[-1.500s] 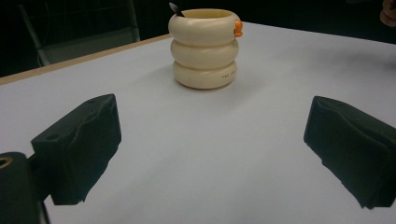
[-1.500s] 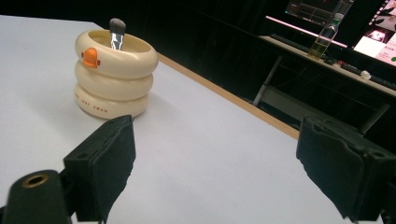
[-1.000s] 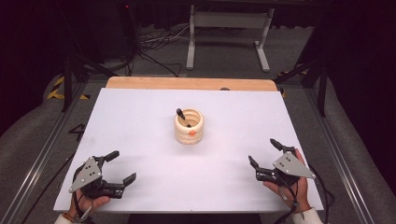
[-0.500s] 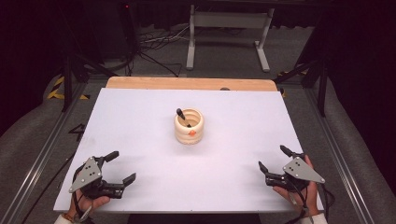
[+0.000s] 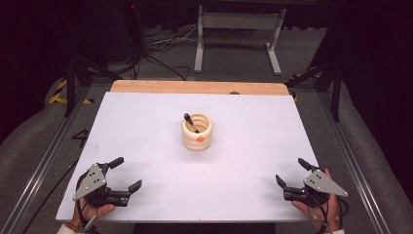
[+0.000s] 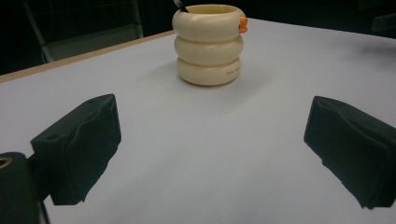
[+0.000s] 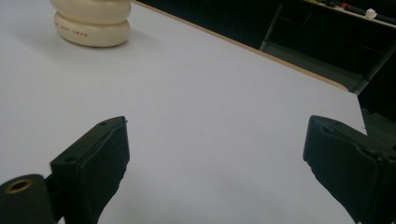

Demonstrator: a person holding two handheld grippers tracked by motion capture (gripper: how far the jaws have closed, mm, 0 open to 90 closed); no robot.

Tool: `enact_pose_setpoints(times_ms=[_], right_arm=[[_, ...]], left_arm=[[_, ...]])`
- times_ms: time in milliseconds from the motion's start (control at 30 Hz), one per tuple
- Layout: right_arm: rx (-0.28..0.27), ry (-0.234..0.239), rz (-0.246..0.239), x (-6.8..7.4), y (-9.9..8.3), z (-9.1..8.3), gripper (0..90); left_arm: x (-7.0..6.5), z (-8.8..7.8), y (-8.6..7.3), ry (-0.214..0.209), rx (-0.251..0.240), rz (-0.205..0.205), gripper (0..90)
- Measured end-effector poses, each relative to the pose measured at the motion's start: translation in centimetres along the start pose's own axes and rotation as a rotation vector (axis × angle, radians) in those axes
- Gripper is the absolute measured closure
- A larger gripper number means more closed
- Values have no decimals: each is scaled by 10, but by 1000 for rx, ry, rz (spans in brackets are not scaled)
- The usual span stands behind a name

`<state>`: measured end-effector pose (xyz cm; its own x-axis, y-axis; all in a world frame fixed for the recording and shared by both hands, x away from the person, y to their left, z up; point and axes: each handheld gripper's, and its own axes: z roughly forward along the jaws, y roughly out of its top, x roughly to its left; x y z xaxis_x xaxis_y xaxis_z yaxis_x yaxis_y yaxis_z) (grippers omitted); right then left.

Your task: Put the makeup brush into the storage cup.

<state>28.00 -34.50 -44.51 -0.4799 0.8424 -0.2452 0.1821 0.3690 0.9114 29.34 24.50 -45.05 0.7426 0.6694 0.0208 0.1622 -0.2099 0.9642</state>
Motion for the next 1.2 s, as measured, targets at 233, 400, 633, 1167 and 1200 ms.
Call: enact_pose_setpoints(times_ms=[233,400,633,1167,1200], right_arm=[[0,-9,-16,3,2,0,78],[-7,-14,-36,8,5,-2,78],[-3,-12,-31,8,5,-1,79],[-12,-5,-23,8,7,-2,83],[-11,-7,-26,8,7,-2,83]], left_arm=[[-1,-2,0,-9,-1,15,48],[-2,-2,0,-13,-6,22,48],[-1,-2,0,-14,-7,22,48],[-2,-1,1,-12,-7,20,48],[-2,-1,1,-13,-7,20,48]])
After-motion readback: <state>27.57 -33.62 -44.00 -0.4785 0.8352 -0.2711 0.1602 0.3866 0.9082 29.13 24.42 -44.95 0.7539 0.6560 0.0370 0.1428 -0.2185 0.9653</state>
